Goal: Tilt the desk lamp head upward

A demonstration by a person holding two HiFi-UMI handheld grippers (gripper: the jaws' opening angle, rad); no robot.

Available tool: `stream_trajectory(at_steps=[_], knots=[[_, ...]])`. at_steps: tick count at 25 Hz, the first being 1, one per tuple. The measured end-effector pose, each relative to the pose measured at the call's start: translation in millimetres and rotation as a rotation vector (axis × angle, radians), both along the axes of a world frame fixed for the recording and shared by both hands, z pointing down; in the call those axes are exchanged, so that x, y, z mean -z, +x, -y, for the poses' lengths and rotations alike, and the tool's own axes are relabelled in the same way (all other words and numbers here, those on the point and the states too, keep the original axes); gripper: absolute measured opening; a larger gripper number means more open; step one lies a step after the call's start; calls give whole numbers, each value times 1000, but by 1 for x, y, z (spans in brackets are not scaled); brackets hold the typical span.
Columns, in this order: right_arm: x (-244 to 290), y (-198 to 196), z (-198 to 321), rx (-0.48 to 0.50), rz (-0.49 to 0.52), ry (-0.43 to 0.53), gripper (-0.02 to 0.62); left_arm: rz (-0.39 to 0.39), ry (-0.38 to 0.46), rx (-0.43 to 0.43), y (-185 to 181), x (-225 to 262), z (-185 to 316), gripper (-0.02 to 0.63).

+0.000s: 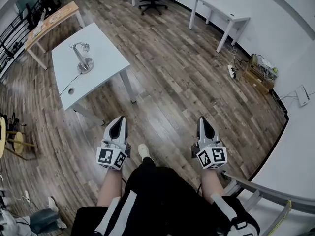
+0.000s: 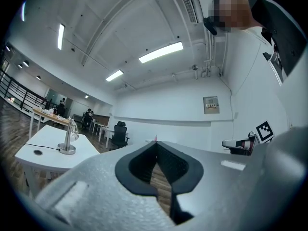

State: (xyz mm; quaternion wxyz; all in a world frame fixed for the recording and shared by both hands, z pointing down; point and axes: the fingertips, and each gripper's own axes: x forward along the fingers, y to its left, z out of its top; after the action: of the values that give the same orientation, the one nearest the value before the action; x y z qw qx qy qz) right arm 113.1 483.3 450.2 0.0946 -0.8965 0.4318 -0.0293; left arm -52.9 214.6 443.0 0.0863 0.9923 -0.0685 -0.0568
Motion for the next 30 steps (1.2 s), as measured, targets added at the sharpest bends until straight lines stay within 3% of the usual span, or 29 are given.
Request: stream_trajectory(at_steps=[10,21,30], knots=[[4,54,80,22,-14,-17,3,-18,-10,23,45,-4,77,0],[13,69,193,123,-30,-2,3,-23,1,116,36,1,170,0],[13,78,219,132,-24,-22,3,-27,-12,134,40,-7,197,0]])
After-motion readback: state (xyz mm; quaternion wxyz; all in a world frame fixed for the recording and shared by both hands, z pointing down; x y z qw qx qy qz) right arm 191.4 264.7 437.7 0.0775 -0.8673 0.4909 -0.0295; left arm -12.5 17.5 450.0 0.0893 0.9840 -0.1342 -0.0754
